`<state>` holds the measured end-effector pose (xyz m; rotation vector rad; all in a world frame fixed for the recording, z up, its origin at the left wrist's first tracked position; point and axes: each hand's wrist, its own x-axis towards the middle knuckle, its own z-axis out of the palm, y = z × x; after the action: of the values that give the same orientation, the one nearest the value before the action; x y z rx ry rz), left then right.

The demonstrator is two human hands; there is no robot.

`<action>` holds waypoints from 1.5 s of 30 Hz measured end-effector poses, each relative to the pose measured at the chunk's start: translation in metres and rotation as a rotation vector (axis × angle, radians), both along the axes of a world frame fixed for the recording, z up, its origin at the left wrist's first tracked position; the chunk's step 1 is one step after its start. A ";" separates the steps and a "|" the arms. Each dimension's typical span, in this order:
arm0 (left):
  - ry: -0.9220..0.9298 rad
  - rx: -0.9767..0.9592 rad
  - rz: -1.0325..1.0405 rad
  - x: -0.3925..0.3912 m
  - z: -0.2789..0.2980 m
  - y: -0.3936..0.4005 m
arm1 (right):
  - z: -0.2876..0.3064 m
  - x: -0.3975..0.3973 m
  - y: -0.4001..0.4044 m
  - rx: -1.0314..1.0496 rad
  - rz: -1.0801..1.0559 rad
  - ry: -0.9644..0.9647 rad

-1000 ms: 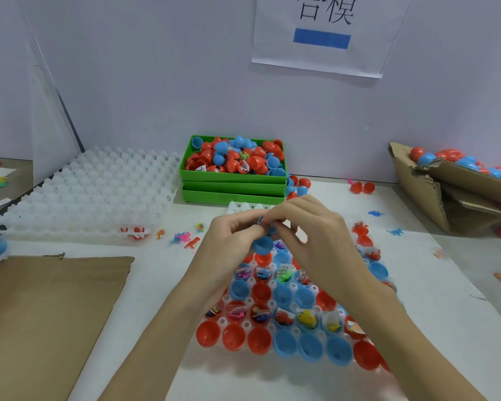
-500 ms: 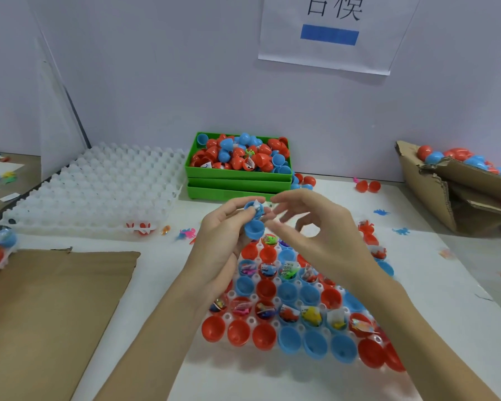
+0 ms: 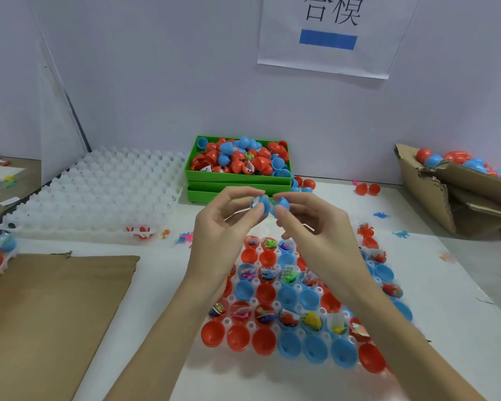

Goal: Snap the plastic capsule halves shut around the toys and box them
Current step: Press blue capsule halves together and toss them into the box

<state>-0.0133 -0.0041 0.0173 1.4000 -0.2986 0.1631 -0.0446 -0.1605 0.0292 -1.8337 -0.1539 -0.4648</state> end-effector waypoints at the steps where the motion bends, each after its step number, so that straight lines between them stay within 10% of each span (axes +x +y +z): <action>1: -0.056 0.042 0.009 -0.001 0.001 0.000 | 0.000 0.000 0.000 -0.024 -0.013 -0.027; 7: -0.217 0.139 0.036 -0.005 0.000 -0.002 | -0.002 -0.002 0.002 -0.224 -0.069 -0.166; 19: -0.426 0.377 0.123 -0.003 -0.006 -0.004 | -0.007 -0.002 0.007 0.126 0.028 -0.106; 45: -0.299 0.294 0.084 -0.004 -0.003 -0.001 | -0.001 0.001 -0.006 -0.019 0.055 -0.163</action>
<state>-0.0170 -0.0050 0.0142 1.6820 -0.5273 0.4133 -0.0438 -0.1664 0.0283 -1.8051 -0.3203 -0.5755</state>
